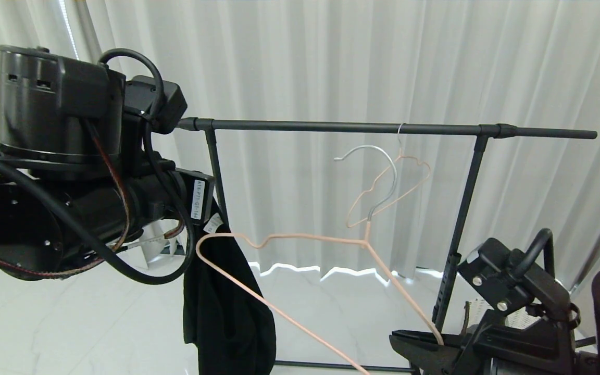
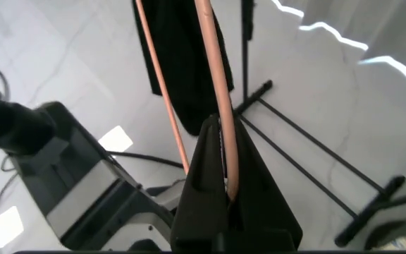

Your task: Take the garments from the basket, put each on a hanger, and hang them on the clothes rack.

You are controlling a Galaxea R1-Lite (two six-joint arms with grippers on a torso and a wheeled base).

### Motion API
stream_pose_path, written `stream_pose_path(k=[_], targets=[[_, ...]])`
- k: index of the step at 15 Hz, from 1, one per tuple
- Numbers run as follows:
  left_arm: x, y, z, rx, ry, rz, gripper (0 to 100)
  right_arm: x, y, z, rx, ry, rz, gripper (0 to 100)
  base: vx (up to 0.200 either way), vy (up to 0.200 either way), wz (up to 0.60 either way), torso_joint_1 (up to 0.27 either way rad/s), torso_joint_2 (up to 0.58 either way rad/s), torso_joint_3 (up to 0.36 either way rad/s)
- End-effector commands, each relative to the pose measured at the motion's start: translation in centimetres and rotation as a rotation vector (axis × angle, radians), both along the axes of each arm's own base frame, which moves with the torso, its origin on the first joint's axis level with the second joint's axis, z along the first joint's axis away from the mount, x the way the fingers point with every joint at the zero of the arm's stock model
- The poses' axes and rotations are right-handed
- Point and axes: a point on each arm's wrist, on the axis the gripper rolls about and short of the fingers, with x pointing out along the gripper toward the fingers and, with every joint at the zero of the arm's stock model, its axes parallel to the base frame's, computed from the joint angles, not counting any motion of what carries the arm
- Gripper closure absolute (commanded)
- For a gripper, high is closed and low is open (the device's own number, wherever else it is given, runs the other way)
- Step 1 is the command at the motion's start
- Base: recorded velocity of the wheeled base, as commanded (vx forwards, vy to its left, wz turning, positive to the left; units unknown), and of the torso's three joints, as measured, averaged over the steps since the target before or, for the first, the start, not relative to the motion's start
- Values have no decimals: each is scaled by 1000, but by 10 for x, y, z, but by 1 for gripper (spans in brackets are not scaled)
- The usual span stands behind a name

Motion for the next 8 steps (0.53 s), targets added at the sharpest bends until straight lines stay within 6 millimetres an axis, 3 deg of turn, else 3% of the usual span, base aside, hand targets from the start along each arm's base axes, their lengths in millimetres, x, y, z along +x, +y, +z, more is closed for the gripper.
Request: stream_pose_path(k=[1, 8], targets=[[3, 5, -2, 5, 6, 24, 100, -1, -4, -6, -13, 7, -35, 100, 0, 0, 0, 0, 0, 0], [6, 4, -6, 13, 17, 31, 100, -1, 1, 2, 71, -25, -46, 100, 0, 0, 0, 0, 0, 0]])
